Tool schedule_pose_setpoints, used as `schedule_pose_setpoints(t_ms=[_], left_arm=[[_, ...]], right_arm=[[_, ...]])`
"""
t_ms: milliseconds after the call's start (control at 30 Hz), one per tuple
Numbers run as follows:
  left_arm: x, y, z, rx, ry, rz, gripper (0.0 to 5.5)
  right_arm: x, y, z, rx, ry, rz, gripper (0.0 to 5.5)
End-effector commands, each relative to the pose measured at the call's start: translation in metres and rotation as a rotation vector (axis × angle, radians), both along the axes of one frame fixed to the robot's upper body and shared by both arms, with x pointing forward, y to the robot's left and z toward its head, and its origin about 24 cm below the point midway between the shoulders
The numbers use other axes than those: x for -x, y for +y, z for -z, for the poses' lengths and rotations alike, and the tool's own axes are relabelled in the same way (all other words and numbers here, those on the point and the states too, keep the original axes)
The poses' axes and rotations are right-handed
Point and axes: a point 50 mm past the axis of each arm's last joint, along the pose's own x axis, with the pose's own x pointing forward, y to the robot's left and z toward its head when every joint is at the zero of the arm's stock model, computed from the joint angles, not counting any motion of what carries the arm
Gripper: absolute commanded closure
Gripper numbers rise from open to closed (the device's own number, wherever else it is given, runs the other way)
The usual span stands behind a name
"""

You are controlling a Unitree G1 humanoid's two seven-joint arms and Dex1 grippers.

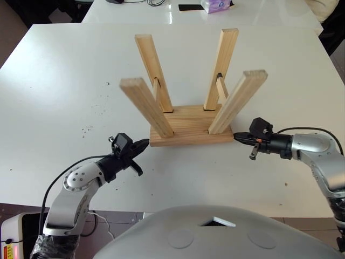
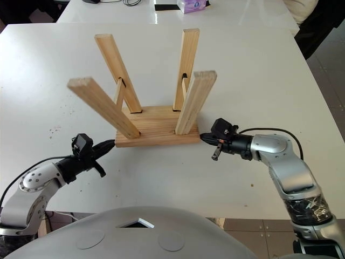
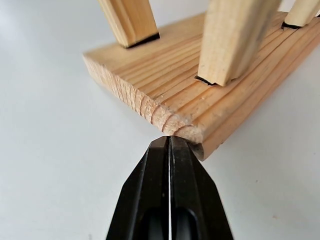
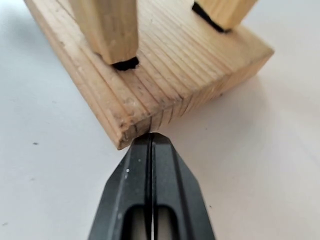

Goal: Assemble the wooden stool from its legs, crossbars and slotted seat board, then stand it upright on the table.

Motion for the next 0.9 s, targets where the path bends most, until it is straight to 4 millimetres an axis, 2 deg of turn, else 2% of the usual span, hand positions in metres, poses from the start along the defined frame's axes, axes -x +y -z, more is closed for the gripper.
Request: schedule_pose_setpoints(t_ms=[33,333,567,700,900], left_arm=[[0.007,-0.036,-0.033,0.191,-0.091,0.203,5.47],[0.02,-0.048,-0.046,0.226,-0.085,0.275,5.47],[0.015,-0.038,-0.068,0.253,-0.146,0.265,5.47],[0.014,-0.03,-0.069,0.225,-0.134,0.283,5.47],[0.01,-0.032,-0.075,0.242,-0.15,0.288,5.47]], right_arm=[[0.013,0.027,-0.03,-0.188,-0.027,-0.231,5.5],[0.022,0.028,-0.038,-0.198,-0.016,-0.275,5.5],[0.026,0.029,-0.051,-0.214,-0.051,-0.288,5.5],[0.026,0.033,-0.059,-0.235,-0.07,-0.311,5.5],[0.021,0.032,-0.063,-0.242,-0.09,-0.292,5.5]])
